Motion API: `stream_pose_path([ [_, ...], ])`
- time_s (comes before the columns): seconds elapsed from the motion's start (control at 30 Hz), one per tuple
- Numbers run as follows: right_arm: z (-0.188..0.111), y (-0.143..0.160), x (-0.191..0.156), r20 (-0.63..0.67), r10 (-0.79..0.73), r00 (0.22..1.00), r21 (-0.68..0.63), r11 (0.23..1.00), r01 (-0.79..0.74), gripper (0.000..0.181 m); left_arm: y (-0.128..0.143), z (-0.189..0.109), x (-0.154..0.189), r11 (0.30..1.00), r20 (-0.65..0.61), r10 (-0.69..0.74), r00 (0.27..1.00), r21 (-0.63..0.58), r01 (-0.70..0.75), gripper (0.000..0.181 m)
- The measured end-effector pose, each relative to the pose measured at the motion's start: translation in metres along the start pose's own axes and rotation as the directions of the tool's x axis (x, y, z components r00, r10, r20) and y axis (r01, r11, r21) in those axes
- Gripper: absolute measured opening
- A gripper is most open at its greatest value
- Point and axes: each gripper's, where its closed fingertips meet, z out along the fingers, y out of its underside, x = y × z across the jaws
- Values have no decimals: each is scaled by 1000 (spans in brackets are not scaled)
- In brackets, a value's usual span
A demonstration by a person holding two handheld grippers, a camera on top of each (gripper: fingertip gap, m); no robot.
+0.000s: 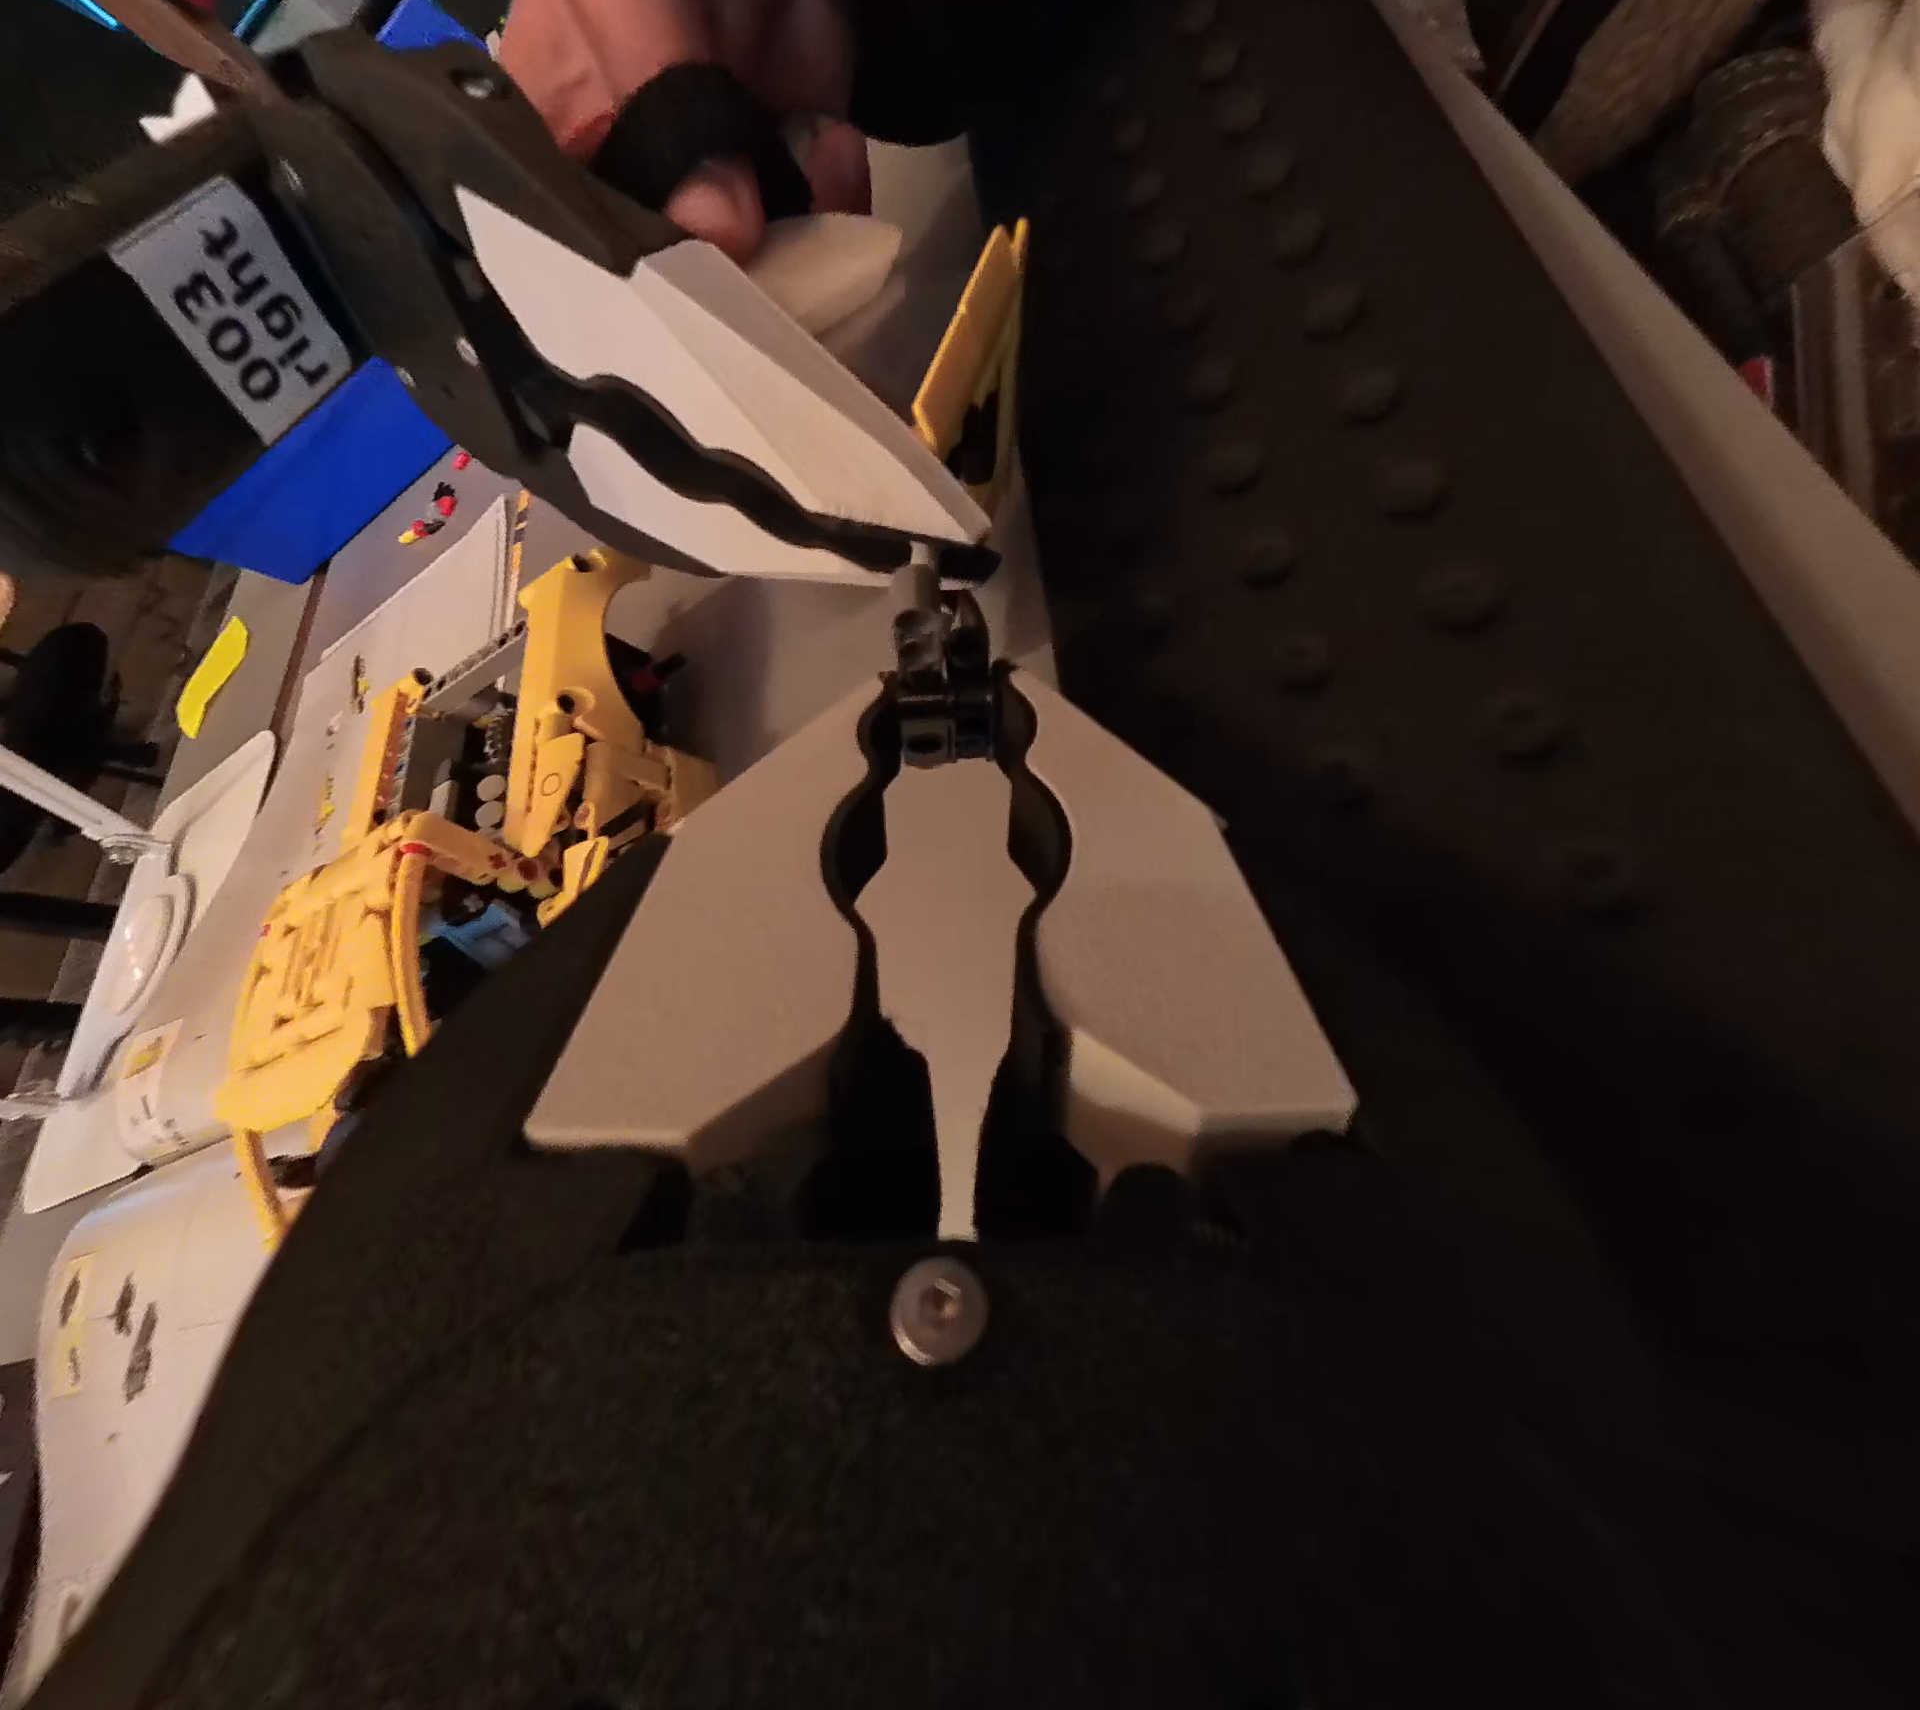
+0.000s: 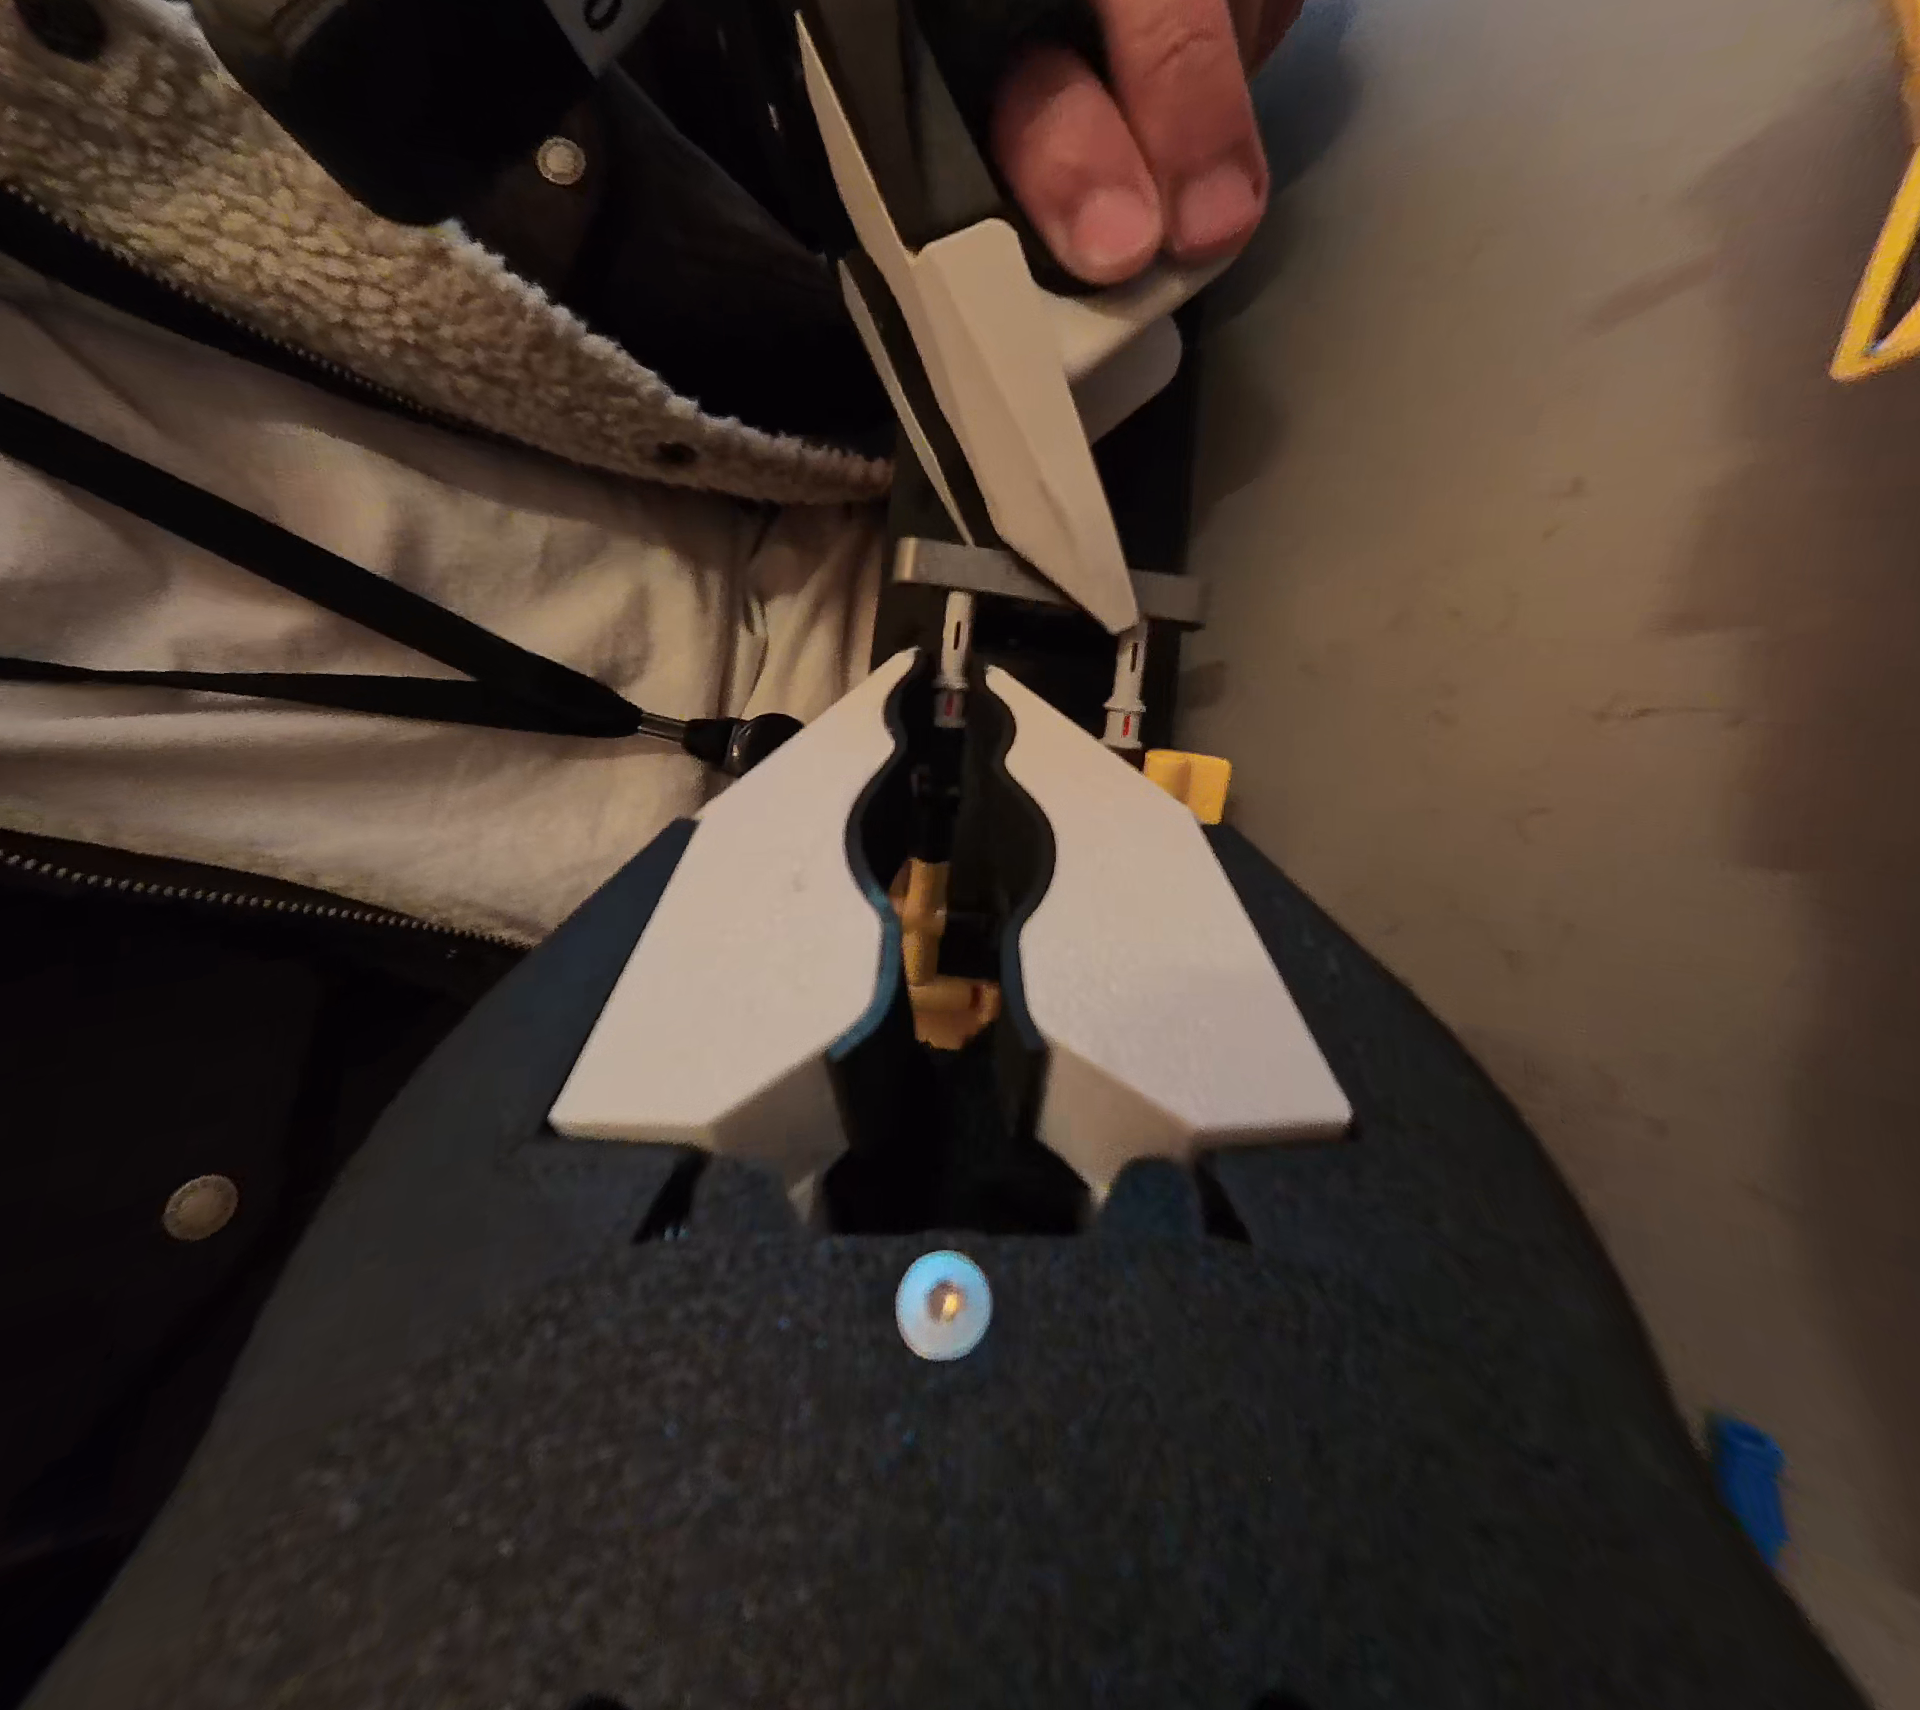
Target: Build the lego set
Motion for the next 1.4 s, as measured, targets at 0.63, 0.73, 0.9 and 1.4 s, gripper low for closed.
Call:
stream_pose_path([
  [0.63,-2,-9,-4,227,43,973,66,996,-59,5,-4,0,3,951,-156,-299,941,35,308,16],
  [0.73,1,-6,7,178,77,981,54,995,-88,5,-7,1,4,966,-132,-243,961,59,253,16],
  [0.9,1,-3,6,186,77,980,44,995,-87,6,-10,-1,6,954,-166,-275,947,74,290,15],
  [1.4,13,9,-18,77,-223,972,-26,974,226,29,-29,-29,-20,816,-177,-509,843,212,537,14],
])
